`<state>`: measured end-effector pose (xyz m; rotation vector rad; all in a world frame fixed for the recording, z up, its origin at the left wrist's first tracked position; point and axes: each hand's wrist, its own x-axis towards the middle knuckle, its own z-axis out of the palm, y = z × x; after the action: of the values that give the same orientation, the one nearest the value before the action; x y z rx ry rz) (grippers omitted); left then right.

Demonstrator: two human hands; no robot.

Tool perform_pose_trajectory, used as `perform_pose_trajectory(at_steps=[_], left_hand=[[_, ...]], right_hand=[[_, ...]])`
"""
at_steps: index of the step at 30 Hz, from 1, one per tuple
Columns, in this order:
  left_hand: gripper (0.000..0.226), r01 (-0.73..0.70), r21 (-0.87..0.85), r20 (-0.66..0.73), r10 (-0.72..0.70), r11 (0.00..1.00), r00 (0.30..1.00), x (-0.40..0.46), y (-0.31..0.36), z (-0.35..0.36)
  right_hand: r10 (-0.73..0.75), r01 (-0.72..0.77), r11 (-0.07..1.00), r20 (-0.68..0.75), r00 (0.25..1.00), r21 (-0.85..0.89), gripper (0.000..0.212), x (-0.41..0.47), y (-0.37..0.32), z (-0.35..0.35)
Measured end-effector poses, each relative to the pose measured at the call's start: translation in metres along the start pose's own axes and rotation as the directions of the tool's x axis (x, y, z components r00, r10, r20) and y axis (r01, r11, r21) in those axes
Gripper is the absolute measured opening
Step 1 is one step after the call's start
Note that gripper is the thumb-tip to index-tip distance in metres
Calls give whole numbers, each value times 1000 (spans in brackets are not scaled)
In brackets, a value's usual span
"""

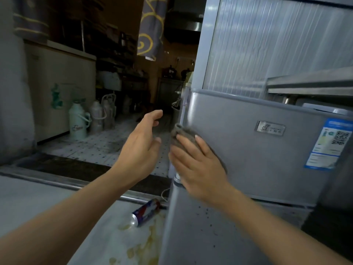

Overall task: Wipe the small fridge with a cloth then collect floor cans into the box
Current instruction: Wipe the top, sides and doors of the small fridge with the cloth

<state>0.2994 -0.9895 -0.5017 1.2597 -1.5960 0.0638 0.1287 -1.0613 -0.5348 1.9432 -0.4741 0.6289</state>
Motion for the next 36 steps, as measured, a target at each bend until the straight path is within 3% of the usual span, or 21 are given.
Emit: perform_pose_trajectory(at_steps=[4, 7, 11, 14, 17, 19, 22, 26, 32, 36], left_hand=[[56, -2, 24, 25, 1, 1000, 1000, -13, 4, 7], [55, 27, 28, 43, -28, 999, 999, -16, 10, 12], [52, 59, -18, 31, -58, 998, 998, -4, 22, 20], [45, 103, -54, -6, -104, 993, 995, 2, 28, 32], [40, 112, -79, -12, -114, 991, 993, -5, 31, 50], [41, 109, -92, -23, -112, 990, 993, -9, 32, 59], [51, 152, -29, -49, -153, 988, 987, -9, 33, 68], [56, 145, 39, -69, -142, 989, 987, -5, 32, 71], [54, 154, 60, -80, -150, 986, 986, -4, 27, 73], [53, 146, 75, -86, -140, 986, 986, -2, 23, 73]], right_hand=[[-111, 111, 994, 172, 979, 7, 58, -35, -27, 1], [-170, 178, 984, 178, 969, -28, 65, -38, -3, -10], [18, -21, 997, -42, 999, -69, 48, -23, 57, -33], [199, -205, 978, -132, 971, -40, 55, -8, 82, -36], [376, -371, 927, -148, 915, 59, 65, -17, 66, -23], [369, -366, 929, -97, 924, 52, 71, -46, 38, -10], [216, -217, 976, 31, 976, 9, 73, -102, 4, 0], [117, -113, 992, 92, 989, -47, 70, -112, 15, -8], [422, -428, 904, -130, 897, -14, 63, -40, 80, -34], [482, -482, 875, -138, 865, 38, 63, -48, 79, -31]])
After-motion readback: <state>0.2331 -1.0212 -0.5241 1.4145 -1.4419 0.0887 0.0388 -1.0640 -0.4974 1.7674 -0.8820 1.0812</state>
